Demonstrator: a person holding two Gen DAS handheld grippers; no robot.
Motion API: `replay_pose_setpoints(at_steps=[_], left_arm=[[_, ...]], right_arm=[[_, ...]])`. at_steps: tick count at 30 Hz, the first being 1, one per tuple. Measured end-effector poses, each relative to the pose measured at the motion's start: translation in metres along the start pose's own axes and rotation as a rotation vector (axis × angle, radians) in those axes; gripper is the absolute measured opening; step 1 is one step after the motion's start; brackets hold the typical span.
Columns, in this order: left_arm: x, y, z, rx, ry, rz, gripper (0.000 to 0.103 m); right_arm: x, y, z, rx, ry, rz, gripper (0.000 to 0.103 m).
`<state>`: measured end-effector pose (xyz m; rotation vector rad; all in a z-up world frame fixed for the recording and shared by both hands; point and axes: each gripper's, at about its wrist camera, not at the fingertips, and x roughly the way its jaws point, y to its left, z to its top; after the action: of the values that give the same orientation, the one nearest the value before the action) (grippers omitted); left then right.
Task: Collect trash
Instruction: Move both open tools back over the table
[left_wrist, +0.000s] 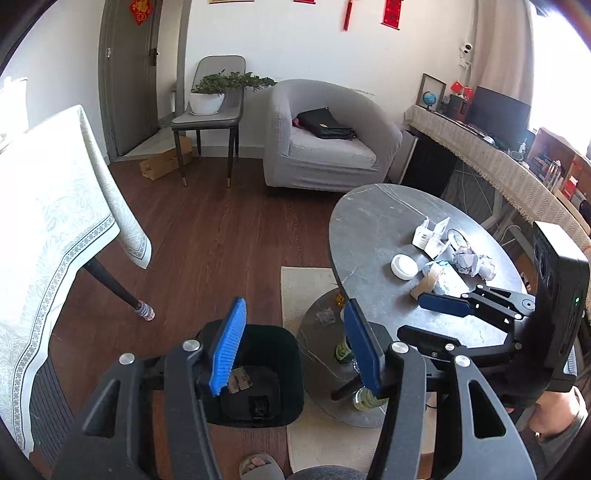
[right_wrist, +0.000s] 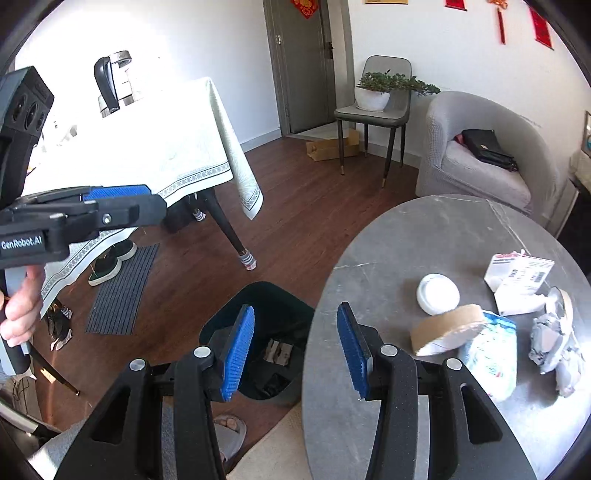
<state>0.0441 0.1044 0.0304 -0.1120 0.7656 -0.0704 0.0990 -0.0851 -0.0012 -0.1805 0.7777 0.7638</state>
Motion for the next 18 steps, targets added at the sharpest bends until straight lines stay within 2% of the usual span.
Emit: replay_pose_setpoints(at_steps=[10,18], left_arm=[[0.059,-0.072,-0.002,0.150,0.024,-0.156,0.062],[0.099,-0.109,-0.005,0.209,0.037,-0.256,0.061]], right_arm=[[-0.060,-0.070,-0.029,0.122,-0.007,-0.122,0.047],[-0.076,-0.102,-0.036,0.138,-0.028,-0.152,0.047]])
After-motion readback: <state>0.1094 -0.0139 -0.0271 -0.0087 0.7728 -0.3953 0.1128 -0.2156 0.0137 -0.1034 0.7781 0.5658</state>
